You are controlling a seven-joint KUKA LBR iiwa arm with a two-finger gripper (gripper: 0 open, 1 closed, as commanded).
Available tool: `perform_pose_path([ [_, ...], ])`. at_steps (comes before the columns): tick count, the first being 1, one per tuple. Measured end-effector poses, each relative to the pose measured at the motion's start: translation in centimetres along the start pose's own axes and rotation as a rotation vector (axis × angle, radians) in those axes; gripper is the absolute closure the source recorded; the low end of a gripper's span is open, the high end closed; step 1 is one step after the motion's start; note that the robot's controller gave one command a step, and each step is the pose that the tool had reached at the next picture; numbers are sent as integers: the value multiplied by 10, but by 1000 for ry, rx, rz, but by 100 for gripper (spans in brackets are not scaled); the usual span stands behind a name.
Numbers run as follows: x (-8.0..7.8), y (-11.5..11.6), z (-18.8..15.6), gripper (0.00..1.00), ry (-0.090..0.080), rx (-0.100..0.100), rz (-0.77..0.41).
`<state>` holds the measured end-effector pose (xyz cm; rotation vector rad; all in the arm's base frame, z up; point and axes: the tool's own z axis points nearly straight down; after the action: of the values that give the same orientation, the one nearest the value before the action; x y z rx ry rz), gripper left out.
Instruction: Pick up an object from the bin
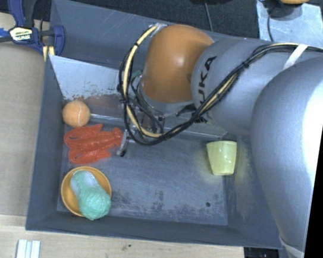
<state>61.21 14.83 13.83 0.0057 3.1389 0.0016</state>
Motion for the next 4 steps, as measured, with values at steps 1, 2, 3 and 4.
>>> perform_pose_path([
  [1, 0, 0, 0, 0, 0, 0, 0],
  [2, 6, 24, 46, 0, 1, 0, 35],
  [3, 5, 24, 44, 0, -2, -1, 35],
  [4, -13, 61, 41, 0, -5, -3, -14],
])
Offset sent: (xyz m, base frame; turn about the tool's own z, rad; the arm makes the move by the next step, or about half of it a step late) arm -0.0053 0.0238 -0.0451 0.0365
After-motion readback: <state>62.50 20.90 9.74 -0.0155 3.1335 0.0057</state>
